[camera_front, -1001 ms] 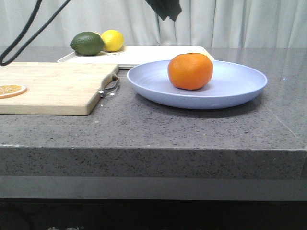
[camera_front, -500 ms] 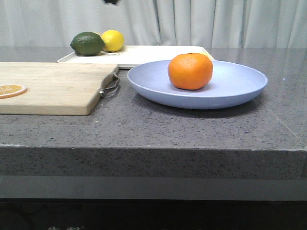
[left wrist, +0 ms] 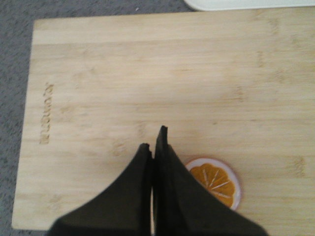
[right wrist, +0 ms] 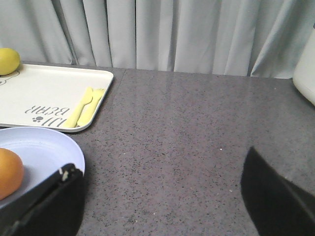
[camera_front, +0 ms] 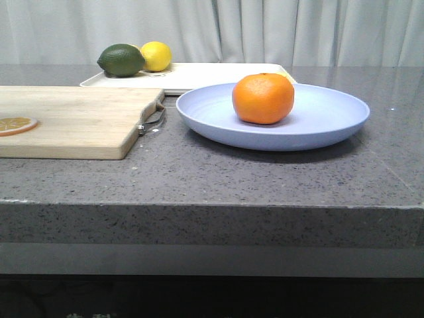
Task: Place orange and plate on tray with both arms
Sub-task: 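Open the left gripper and withdraw it back over the cutting board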
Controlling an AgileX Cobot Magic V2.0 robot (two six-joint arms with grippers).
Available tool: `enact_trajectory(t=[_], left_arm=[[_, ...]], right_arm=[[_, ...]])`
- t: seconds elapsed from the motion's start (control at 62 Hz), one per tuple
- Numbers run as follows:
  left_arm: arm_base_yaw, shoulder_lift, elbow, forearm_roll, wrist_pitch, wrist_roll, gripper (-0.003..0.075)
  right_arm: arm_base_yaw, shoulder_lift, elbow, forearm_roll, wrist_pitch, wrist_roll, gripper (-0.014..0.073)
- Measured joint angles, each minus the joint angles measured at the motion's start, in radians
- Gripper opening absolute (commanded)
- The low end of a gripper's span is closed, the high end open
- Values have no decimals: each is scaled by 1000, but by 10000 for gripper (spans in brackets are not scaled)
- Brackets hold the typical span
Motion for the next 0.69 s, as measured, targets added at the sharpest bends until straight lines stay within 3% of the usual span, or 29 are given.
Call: enact_trajectory(t=[0.194, 0.5, 0.694], left_arm=[[56, -202, 243, -3, -122, -24, -18], [59, -644, 616, -7, -336, -28, -18], [59, -908, 779, -7, -399, -28, -18]], right_arm=[[0, 0, 0, 0, 0, 0, 650], [2, 34, 0, 0, -2, 0, 650], [2, 77, 0, -2, -12, 0, 650]])
